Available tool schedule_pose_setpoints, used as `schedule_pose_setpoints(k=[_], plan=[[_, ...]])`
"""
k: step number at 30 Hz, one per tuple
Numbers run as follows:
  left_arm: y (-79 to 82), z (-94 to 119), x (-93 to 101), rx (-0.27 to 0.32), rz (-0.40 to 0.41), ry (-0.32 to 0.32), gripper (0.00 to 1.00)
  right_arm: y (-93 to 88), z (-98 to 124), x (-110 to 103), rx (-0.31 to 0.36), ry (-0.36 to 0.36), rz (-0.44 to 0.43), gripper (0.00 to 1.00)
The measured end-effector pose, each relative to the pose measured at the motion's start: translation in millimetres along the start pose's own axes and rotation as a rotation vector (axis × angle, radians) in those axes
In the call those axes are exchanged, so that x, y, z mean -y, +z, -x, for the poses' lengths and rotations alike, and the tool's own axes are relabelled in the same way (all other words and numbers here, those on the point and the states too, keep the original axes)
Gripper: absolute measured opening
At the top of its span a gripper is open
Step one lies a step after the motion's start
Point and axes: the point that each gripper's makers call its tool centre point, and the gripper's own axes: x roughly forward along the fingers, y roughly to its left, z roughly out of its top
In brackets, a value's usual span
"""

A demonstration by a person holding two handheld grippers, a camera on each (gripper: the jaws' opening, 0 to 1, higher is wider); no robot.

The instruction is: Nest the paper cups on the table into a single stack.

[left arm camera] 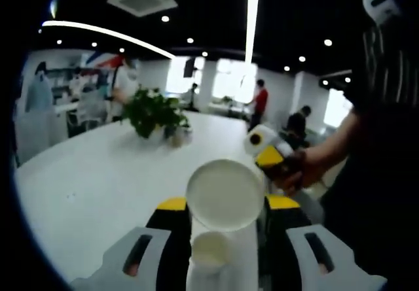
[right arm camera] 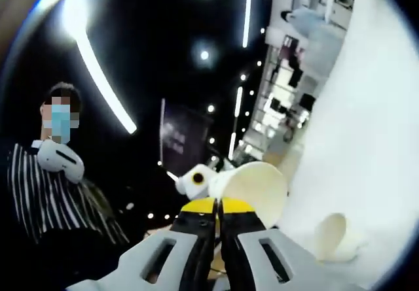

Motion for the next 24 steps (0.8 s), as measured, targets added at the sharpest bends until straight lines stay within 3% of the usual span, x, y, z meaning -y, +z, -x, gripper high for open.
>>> schedule_pose_setpoints(k=[24], plan=[[-9.4,4.1,-1.5,0.027,-0.011,0.046,0.47,-7.0,-2.2,1.4,-0.037,-0.070,0.085,0.00]])
